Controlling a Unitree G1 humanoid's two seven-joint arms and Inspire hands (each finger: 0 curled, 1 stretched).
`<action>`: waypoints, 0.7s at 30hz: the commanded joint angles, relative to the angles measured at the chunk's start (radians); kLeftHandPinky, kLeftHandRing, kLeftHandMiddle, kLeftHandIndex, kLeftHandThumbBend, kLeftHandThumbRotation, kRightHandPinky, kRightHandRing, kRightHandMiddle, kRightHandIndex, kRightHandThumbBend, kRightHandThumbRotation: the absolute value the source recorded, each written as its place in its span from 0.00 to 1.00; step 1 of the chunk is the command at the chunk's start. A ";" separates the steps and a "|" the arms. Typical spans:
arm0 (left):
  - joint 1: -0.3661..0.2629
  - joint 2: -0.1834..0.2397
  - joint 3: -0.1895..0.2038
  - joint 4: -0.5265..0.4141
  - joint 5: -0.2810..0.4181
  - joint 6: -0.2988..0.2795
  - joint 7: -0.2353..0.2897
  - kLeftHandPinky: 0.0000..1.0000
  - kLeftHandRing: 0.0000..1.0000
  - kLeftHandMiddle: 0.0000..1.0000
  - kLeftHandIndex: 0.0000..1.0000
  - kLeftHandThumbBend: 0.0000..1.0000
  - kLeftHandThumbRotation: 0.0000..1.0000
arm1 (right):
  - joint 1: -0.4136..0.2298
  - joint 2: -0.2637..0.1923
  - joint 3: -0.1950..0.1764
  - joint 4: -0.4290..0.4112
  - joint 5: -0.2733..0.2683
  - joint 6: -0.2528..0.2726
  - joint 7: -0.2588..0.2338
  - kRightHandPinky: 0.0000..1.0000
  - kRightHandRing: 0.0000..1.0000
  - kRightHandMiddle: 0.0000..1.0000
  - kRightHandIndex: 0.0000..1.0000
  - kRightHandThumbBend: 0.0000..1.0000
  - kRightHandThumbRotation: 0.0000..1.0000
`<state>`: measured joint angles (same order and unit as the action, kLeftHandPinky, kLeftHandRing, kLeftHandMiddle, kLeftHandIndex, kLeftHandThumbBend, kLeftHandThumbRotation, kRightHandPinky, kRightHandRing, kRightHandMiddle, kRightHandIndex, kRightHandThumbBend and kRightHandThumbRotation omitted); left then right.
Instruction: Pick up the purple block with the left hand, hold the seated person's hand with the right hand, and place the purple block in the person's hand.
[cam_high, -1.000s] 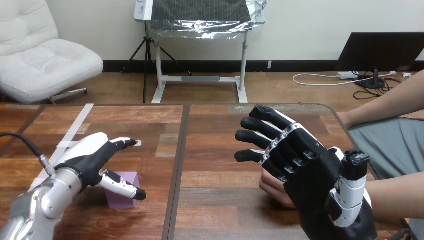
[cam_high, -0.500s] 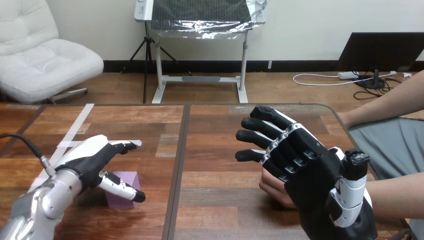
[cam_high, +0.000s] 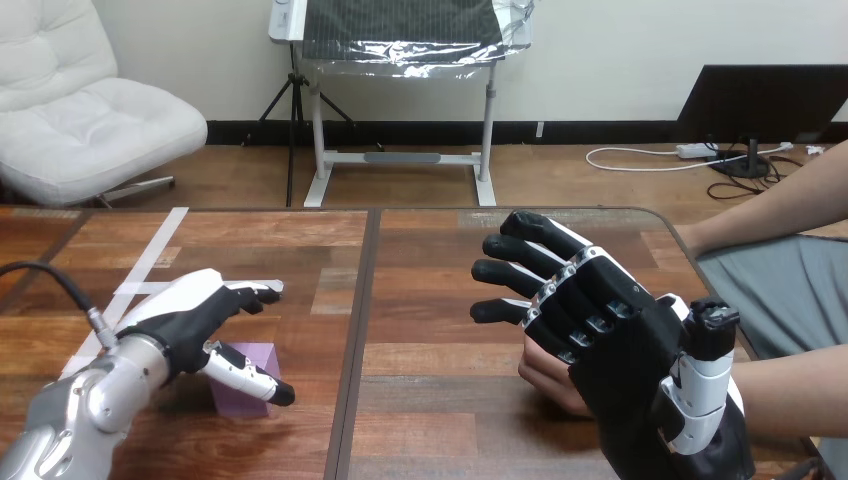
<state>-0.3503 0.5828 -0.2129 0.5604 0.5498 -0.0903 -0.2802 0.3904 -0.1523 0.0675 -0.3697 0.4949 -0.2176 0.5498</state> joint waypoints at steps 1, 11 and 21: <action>-0.088 0.019 -0.015 -0.012 0.010 -0.004 -0.012 0.98 0.89 0.87 0.86 1.00 0.23 | -0.049 0.018 -0.006 -0.017 0.015 -0.018 0.000 0.70 0.81 0.83 0.83 0.90 0.94; -0.097 0.023 -0.020 -0.020 0.013 0.015 -0.049 0.97 0.87 0.86 0.85 1.00 0.16 | -0.049 0.020 -0.007 -0.016 0.017 -0.016 -0.002 0.70 0.81 0.82 0.82 0.90 0.94; -0.109 0.029 -0.032 -0.028 0.027 0.043 -0.093 0.96 0.87 0.86 0.84 1.00 0.12 | -0.050 0.019 -0.006 -0.018 0.015 -0.017 -0.002 0.70 0.81 0.82 0.83 0.90 0.94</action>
<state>-0.3697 0.5832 -0.2303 0.5600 0.5632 -0.0564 -0.3584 0.3904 -0.1520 0.0675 -0.3697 0.4951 -0.2177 0.5494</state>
